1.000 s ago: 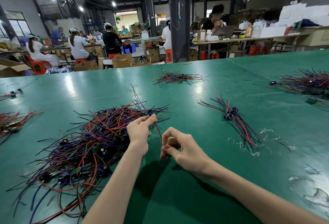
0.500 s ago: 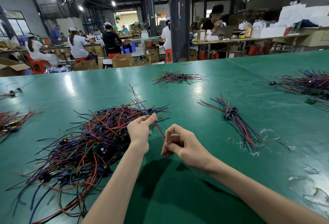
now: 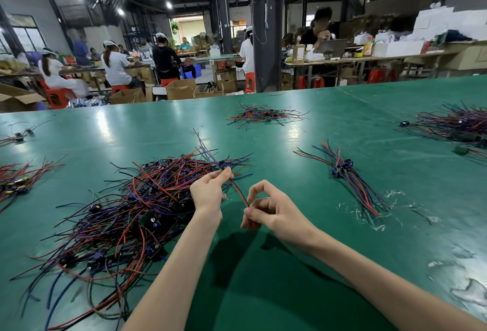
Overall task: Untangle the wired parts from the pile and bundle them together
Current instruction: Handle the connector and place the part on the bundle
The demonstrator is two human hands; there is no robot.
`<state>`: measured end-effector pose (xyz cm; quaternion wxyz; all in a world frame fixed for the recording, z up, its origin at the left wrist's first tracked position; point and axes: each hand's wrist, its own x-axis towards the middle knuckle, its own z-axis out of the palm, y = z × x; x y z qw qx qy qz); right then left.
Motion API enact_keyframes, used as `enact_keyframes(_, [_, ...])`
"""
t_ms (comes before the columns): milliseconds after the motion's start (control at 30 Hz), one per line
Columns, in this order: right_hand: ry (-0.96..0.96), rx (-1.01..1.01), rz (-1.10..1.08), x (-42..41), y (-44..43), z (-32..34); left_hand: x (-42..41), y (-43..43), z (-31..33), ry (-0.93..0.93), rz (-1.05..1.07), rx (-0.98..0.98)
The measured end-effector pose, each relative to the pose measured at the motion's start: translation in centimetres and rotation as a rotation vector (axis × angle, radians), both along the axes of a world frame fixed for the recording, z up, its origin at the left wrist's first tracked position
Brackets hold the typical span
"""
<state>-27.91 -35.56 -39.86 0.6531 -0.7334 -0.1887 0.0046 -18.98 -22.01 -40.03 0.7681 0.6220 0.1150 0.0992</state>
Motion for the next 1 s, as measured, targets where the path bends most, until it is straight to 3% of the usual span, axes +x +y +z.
enact_keyframes(567, [0.014, 0.082, -0.02, 0.5, -0.6, 0.8, -0.4, -0.4, 0.1, 0.006, -0.059, 0.016])
enact_keyframes(800, [-0.079, 0.234, -0.394, 3.5, -5.4, 2.4, -1.0, -1.1, -0.2, 0.04, -0.292, -0.002])
enact_keyframes(1000, [-0.142, 0.175, -0.729, 5.1, -12.1, 3.4, -1.1, -1.3, -0.3, 0.075, -0.325, -0.014])
